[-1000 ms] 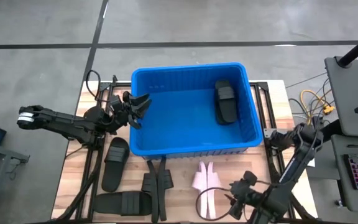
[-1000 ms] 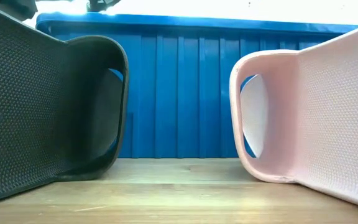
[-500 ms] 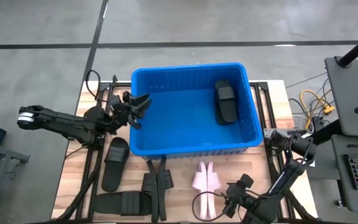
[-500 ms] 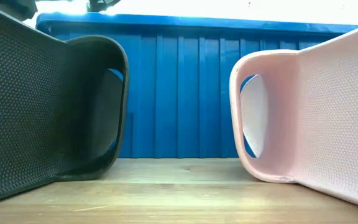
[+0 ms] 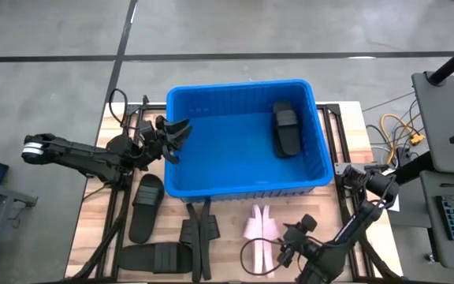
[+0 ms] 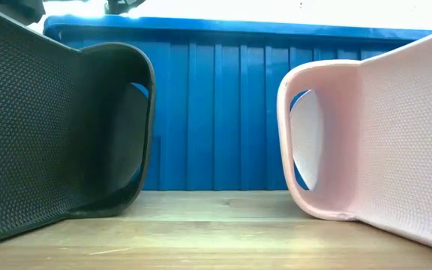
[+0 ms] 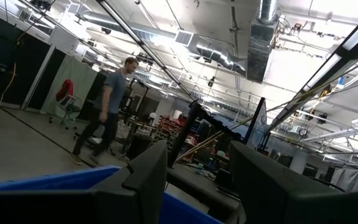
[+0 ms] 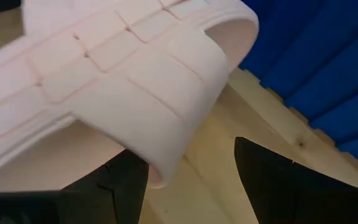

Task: Pick and place slides into bin
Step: Put the pink slide into the blue bin

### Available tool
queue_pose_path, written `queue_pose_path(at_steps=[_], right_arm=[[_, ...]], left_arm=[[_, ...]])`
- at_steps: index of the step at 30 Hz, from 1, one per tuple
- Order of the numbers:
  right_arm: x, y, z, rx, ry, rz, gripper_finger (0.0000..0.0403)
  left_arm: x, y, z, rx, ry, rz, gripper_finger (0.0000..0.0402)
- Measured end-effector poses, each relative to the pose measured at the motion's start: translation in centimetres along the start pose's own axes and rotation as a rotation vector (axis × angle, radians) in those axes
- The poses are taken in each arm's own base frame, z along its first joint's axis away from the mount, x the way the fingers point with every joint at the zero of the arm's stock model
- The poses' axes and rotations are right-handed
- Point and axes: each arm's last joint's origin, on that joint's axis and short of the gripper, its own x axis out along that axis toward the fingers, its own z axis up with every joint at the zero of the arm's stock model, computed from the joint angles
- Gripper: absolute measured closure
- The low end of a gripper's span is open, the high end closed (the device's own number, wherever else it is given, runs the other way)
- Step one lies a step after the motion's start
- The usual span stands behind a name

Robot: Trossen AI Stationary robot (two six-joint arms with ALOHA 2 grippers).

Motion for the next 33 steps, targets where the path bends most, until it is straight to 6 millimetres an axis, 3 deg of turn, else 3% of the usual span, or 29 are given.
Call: queue_pose_path(at_steps=[17,33], right_arm=[[0.47,-0.13,-0.41,-0.017,0.010,0.005,0.0195],[0.52,0.13,-0.43,0.006,0.027,0.024,0.0353]], left_arm=[[0.01,0.01,0.00,0.000,0.000,0.001,0.0242],[0.00,0.00,0.01,0.000,0.000,0.000,0.0242]])
